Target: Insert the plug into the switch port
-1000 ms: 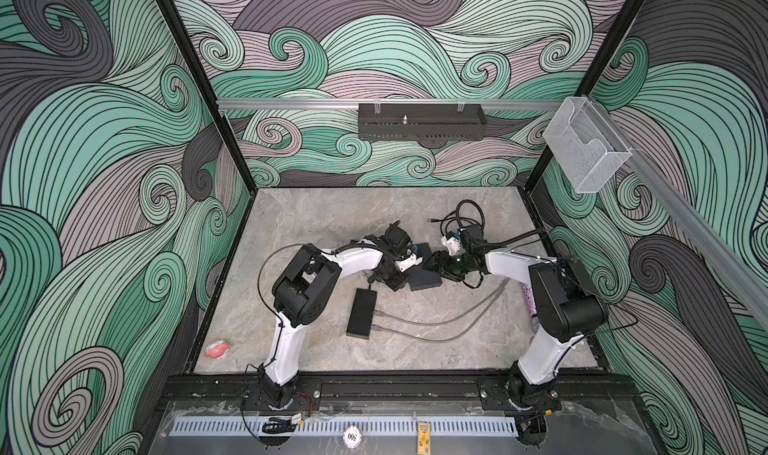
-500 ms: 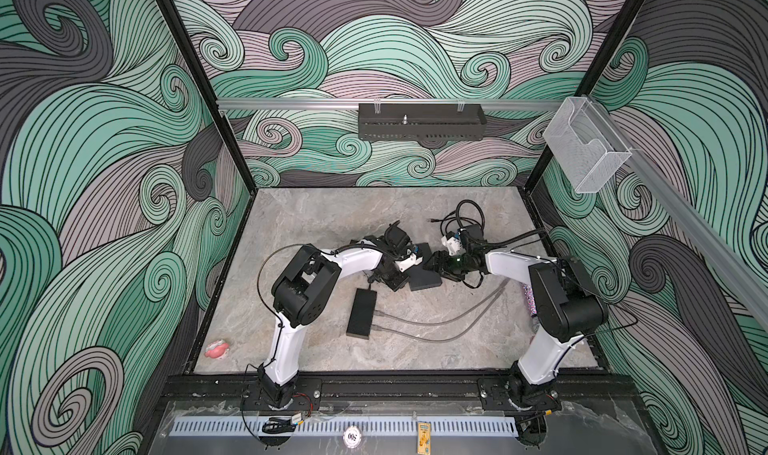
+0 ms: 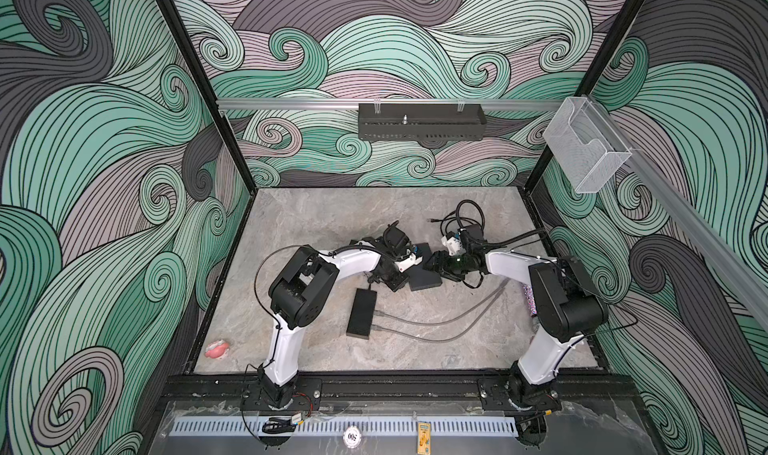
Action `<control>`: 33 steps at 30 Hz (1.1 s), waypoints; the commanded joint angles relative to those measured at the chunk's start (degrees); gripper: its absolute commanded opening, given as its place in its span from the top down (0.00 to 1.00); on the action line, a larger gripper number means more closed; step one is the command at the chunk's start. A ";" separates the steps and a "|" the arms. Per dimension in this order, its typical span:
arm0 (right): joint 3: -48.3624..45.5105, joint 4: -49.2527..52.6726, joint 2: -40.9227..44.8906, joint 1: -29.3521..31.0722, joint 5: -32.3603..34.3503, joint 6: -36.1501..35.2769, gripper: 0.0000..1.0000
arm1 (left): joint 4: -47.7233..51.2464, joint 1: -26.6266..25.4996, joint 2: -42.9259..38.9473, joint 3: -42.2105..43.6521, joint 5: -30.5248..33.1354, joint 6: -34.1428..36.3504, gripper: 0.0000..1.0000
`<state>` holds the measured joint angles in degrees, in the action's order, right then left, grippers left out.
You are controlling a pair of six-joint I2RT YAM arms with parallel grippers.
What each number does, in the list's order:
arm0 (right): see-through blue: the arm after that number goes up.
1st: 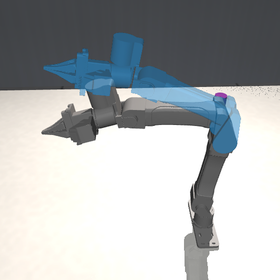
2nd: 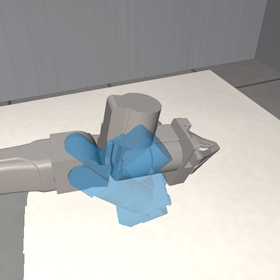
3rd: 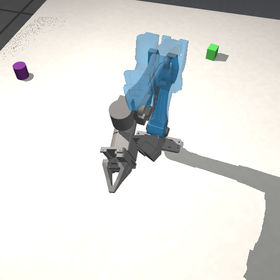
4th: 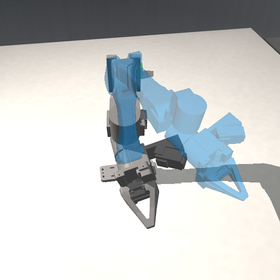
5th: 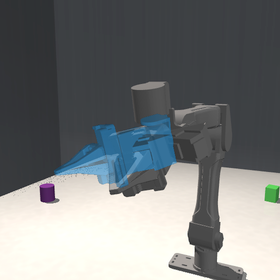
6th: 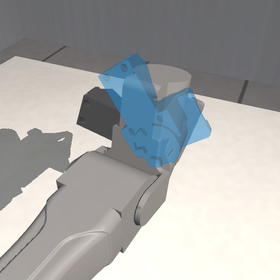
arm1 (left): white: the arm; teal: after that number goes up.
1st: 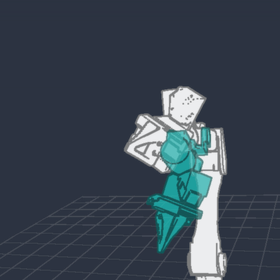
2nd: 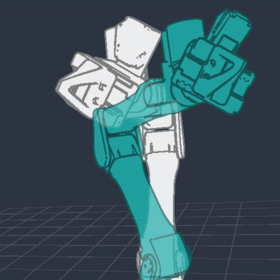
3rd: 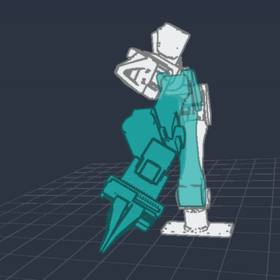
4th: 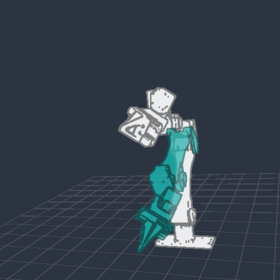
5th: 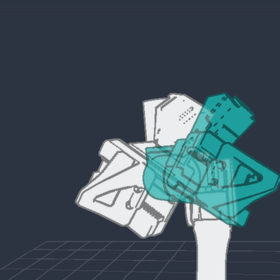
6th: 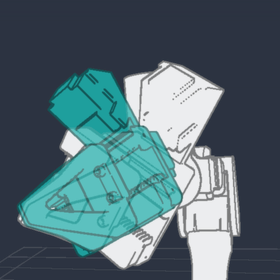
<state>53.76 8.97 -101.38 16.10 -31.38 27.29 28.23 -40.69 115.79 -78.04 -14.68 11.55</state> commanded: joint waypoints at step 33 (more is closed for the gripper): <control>-0.10 -3.68 -2.05 1.38 -7.36 1.40 0.37 | -6.07 -0.35 3.55 -3.94 -5.22 5.04 1.00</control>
<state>54.92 6.35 -103.70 15.40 -31.94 27.27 26.55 -40.42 117.67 -78.96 -18.61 17.41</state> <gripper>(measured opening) 0.628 0.061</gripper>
